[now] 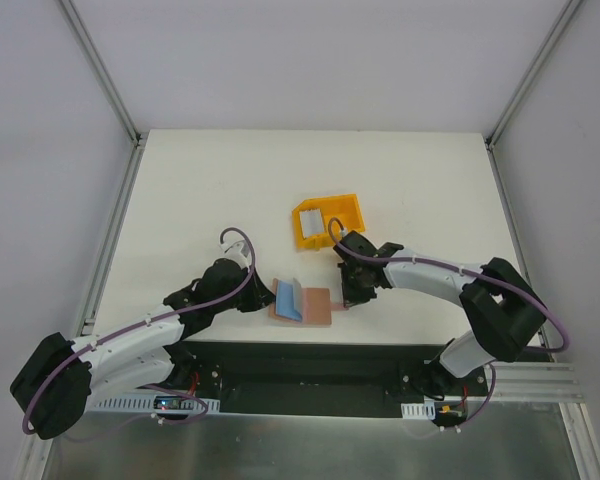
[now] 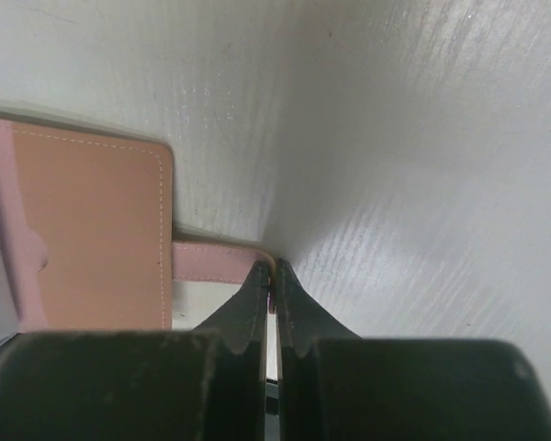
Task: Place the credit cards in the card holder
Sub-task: Open the card holder at the center of the board.
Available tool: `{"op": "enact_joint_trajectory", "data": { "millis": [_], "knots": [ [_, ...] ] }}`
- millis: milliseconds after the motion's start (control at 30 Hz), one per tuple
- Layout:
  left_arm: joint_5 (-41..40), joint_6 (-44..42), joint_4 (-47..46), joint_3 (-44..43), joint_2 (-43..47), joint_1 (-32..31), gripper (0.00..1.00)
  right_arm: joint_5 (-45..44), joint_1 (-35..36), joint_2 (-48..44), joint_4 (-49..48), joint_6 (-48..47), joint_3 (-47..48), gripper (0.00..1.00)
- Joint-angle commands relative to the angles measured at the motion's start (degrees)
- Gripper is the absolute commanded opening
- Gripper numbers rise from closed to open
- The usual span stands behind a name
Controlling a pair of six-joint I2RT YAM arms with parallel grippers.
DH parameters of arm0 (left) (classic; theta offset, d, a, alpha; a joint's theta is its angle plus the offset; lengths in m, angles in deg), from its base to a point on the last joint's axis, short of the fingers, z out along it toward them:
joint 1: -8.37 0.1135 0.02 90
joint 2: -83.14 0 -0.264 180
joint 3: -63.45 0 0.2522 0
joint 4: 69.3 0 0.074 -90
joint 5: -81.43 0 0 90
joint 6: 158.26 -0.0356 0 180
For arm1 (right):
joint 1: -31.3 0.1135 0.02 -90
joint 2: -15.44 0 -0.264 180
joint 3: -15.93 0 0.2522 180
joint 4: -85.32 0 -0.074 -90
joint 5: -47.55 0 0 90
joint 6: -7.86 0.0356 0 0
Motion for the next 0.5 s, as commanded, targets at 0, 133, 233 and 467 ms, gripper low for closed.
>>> {"op": "enact_joint_trajectory", "data": {
  "millis": [0, 133, 233, 467],
  "knots": [
    [0.83, -1.87, -0.88, -2.17, 0.28, 0.34, 0.00, -3.97, 0.34, 0.46, 1.74, 0.14, -0.85, 0.01],
    [1.09, -2.13, -0.88, -2.34, 0.28, 0.34, 0.00, -4.93, 1.13, 1.24, 2.78, 0.06, -0.07, 0.02],
    [1.18, -2.48, -0.97, -2.43, 0.37, 0.34, 0.00, -3.09, 1.31, -0.68, 1.21, -0.03, 0.11, 0.07],
    [1.70, -3.62, -0.79, -3.14, 0.46, 0.34, 0.00, -1.24, 1.22, -6.83, 0.94, -0.30, 5.20, 0.33]
  ]
}}
